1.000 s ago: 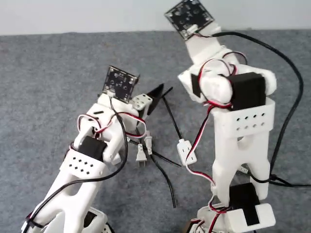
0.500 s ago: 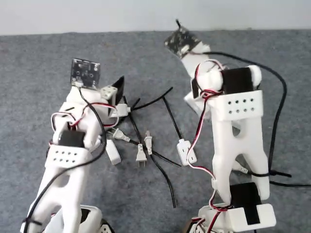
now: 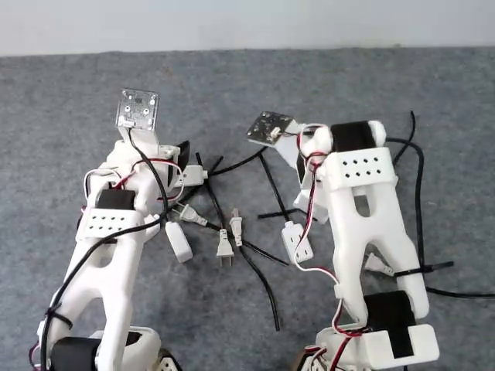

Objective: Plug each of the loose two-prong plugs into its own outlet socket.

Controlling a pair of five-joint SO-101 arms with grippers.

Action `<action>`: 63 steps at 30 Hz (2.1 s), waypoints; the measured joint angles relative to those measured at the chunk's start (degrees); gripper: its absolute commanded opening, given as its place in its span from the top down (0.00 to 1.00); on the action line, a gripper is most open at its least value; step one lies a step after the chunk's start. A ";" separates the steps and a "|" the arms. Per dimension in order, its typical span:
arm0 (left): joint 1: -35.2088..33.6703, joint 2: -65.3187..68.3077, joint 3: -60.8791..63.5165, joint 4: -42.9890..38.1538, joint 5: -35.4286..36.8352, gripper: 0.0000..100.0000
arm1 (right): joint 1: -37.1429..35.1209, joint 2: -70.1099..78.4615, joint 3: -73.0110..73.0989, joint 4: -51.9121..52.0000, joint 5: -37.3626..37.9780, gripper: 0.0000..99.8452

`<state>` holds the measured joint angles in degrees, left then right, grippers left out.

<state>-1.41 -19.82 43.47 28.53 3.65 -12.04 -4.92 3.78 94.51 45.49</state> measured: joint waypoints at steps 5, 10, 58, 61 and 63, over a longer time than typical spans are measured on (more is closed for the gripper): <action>0.00 0.18 -0.09 -1.41 0.00 0.77 | 0.35 0.00 6.59 -10.11 -4.13 0.99; 0.00 0.18 -0.09 -1.58 0.00 0.77 | -0.53 0.00 12.57 -15.21 -4.66 0.99; 0.35 0.18 -0.09 -1.58 -0.09 0.77 | 19.60 2.99 11.78 -5.10 13.54 0.70; 0.35 0.18 -0.09 -1.58 -0.09 0.77 | 19.52 2.99 15.21 -5.10 17.14 0.70; 0.35 0.18 -0.09 -1.58 -0.09 0.77 | 19.52 2.99 16.88 -5.10 18.99 0.70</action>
<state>-1.05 -19.65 43.38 26.95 3.56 7.47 -1.93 20.66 89.41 64.48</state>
